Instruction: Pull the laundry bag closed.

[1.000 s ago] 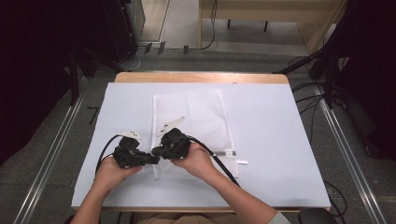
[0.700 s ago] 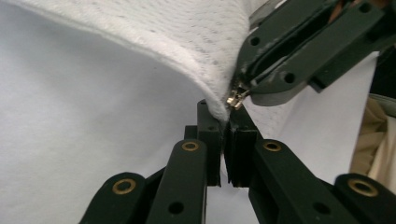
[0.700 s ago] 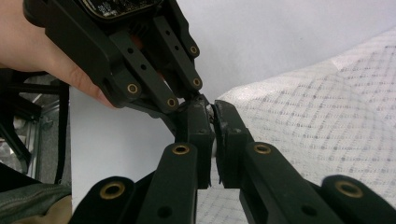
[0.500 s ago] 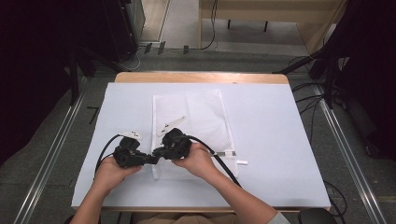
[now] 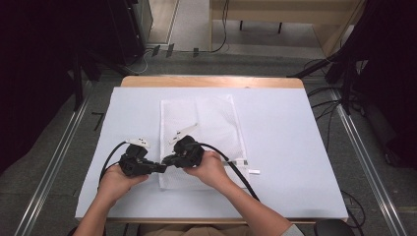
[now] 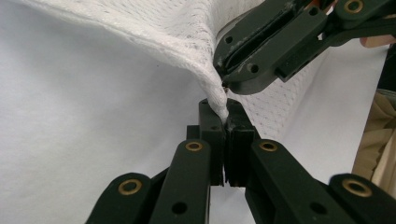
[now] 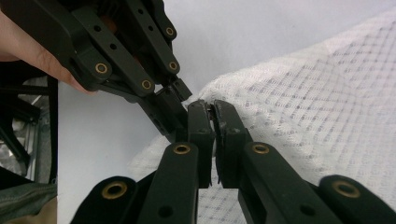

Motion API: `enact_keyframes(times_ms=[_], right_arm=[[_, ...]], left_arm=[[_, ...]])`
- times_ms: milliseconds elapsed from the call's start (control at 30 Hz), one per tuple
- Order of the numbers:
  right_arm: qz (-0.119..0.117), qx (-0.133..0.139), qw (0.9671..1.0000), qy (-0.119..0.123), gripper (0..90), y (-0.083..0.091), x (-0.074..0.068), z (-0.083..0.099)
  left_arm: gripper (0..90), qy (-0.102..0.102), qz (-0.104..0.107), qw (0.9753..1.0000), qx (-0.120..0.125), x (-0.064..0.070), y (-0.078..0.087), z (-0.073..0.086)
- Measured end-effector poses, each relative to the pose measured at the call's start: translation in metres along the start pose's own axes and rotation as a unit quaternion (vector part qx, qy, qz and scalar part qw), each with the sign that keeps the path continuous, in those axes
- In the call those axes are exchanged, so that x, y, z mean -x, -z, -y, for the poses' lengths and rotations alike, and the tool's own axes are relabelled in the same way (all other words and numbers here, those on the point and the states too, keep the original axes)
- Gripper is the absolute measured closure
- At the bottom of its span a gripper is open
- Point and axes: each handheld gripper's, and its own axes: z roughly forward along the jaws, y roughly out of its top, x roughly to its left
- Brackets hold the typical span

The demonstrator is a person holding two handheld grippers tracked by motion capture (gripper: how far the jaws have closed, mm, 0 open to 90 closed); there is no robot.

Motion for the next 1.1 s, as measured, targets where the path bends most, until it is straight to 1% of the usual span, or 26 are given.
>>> enact_keyframes(times_ms=[33, 67, 100, 167, 200, 233, 300, 333, 367, 533, 567, 667, 700, 733, 767, 833, 900, 967, 1000, 1033, 1100], right_arm=[[0.008, -0.003, 1.0000, 0.002, 88.4, 0.000, 0.000, 0.000], [0.004, -0.004, 1.0000, -0.001, 88.4, 0.001, 0.001, 0.001], [0.007, -0.004, 1.0000, -0.001, 88.4, 0.001, 0.003, 0.002], [0.012, -0.010, 0.9998, -0.008, 88.4, 0.002, 0.006, 0.005], [0.009, -0.010, 0.9999, -0.010, 88.4, 0.004, 0.008, 0.007], [0.005, -0.008, 0.9999, -0.011, 88.3, 0.005, 0.009, 0.008], [0.005, -0.003, 1.0000, -0.005, 88.3, 0.007, 0.008, 0.009], [0.007, -0.003, 1.0000, 0.001, 88.3, 0.009, 0.007, 0.009], [0.008, -0.002, 1.0000, 0.006, 88.3, 0.010, 0.007, 0.008], [0.010, -0.001, 0.9999, 0.013, 88.3, 0.010, 0.007, 0.009], [0.008, -0.001, 0.9999, 0.015, 88.2, 0.011, 0.007, 0.009], [0.004, -0.002, 0.9999, 0.013, 88.3, 0.014, 0.007, 0.011], [0.007, -0.004, 0.9998, 0.018, 88.3, 0.016, 0.006, 0.011], [0.015, -0.005, 0.9994, 0.031, 88.3, 0.019, 0.005, 0.013], [0.021, -0.010, 0.9991, 0.035, 88.3, 0.022, 0.006, 0.014], [0.018, -0.009, 0.9996, 0.021, 88.3, 0.028, 0.011, 0.017], [0.022, -0.008, 0.9995, 0.020, 88.3, 0.032, 0.015, 0.020], [0.018, 0.000, 0.9998, 0.012, 88.2, 0.036, 0.019, 0.023], [0.015, 0.004, 0.9999, 0.009, 88.2, 0.037, 0.021, 0.024], [0.014, 0.004, 0.9998, 0.011, 88.2, 0.037, 0.023, 0.024], [0.015, 0.002, 0.9999, 0.008, 88.2, 0.035, 0.023, 0.025]], left_arm=[[89.7, 0.003, 0.004, 1.0000, 0.001, -0.001, 0.000, 0.000], [89.7, 0.001, 0.004, 1.0000, 0.001, -0.002, 0.001, 0.001], [89.7, 0.000, 0.006, 1.0000, 0.000, -0.002, 0.001, 0.001], [89.6, 0.000, 0.007, 1.0000, 0.000, -0.003, 0.002, 0.002], [89.6, -0.002, 0.010, 1.0000, -0.001, -0.004, 0.002, 0.003], [89.5, -0.004, 0.012, 0.9999, 0.004, -0.004, 0.002, 0.003], [89.3, -0.003, 0.017, 0.9998, 0.011, -0.004, 0.003, 0.003], [89.3, -0.005, 0.015, 0.9998, 0.014, -0.004, 0.003, 0.003], [89.3, -0.005, 0.018, 0.9997, 0.015, -0.004, 0.003, 0.003], [89.2, -0.009, 0.017, 0.9997, 0.015, -0.003, 0.002, 0.004], [89.3, -0.010, 0.016, 0.9997, 0.016, -0.003, 0.002, 0.004], [89.3, -0.011, 0.024, 0.9995, 0.017, -0.002, 0.001, 0.003], [89.3, -0.011, 0.032, 0.9993, 0.017, -0.002, 0.001, 0.003], [89.3, -0.012, 0.032, 0.9993, 0.017, -0.002, 0.002, 0.004], [89.3, -0.012, 0.032, 0.9992, 0.018, -0.002, 0.002, 0.004], [89.3, -0.007, 0.032, 0.9992, 0.020, -0.004, 0.003, 0.004], [89.3, -0.006, 0.030, 0.9993, 0.023, -0.005, 0.004, 0.005], [89.1, -0.006, 0.030, 0.9992, 0.026, -0.006, 0.006, 0.006], [89.1, -0.005, 0.029, 0.9992, 0.027, -0.007, 0.006, 0.006], [89.1, -0.005, 0.030, 0.9992, 0.025, -0.007, 0.006, 0.006], [89.0, -0.006, 0.026, 0.9995, 0.018, -0.007, 0.005, 0.006]])
